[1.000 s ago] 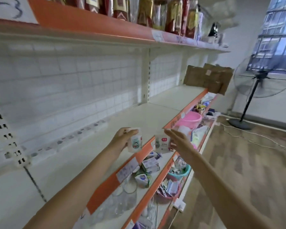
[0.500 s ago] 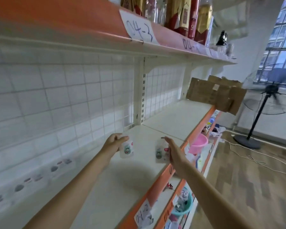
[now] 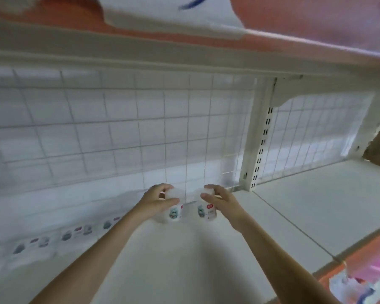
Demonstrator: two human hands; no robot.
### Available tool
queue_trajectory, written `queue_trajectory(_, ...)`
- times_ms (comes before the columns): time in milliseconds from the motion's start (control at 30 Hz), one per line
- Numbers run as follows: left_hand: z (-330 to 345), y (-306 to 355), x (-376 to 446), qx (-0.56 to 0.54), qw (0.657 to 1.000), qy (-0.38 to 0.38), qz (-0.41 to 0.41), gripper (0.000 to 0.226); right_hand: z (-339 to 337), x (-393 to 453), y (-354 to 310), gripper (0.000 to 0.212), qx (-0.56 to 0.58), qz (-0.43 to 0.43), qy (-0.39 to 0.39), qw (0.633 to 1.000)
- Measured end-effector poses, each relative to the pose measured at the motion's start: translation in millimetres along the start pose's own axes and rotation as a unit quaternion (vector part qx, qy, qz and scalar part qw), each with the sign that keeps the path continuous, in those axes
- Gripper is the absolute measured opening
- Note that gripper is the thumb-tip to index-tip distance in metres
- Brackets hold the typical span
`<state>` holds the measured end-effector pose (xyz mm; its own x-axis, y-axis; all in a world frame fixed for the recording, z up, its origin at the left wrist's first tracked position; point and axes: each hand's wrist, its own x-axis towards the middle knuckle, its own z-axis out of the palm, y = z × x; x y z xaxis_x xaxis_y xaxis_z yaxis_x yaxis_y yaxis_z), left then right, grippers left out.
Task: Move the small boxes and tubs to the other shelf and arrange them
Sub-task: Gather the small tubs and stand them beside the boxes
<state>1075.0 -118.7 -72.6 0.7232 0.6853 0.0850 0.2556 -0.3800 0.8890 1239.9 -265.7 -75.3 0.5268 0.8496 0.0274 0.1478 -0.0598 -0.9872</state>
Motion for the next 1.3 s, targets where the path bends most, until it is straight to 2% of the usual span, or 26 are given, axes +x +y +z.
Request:
queue_trajectory(100, -10.4, -5.7, -4.9, 0.006, 0.999, 0.044, -0.007, 0.044, 4.9, 25.3, 2.6, 0.042, -0.015, -0.008, -0.072, 0.997)
queue_trajectory(267, -12.0, -16.5, -20.3, -0.002, 0.995, 0.095, -0.032, 0.040, 12.4, 46.2, 9.8, 0.028, -0.015, -0.030, -0.167, 0.985)
queue_trajectory(400, 2.1, -18.7, -29.8, -0.012, 0.990, 0.141, -0.028, 0.036, 15.6, 54.8, 20.6, 0.036, 0.023, -0.046, -0.188, 0.981)
queue_trajectory(567, 11.8, -17.6, -30.8, -0.012, 0.987, 0.156, -0.040, 0.036, 18.0, 60.5, 22.5, 0.036, 0.012, -0.061, -0.209, 0.976)
queue_trajectory(667, 14.7, -16.9, -31.5, -0.004, 0.985, 0.164, -0.047, 0.039, 17.7, 62.9, 19.8, 0.034, 0.004, -0.075, -0.205, 0.976)
queue_trajectory(900, 26.3, -17.9, -29.1, 0.023, 0.980, 0.195, -0.033, 0.042, 25.2, 58.0, 21.9, 0.043, -0.011, -0.076, -0.162, 0.984)
queue_trajectory(1133, 25.9, -19.5, -27.5, 0.046, 0.980, 0.192, -0.002, 0.042, 31.9, 55.4, 18.9, 0.046, -0.022, -0.062, -0.138, 0.988)
queue_trajectory(1300, 23.7, -20.0, -25.2, 0.015, 0.985, 0.171, 0.000, 0.045, 33.1, 55.0, 17.3, 0.049, -0.045, -0.050, -0.112, 0.991)
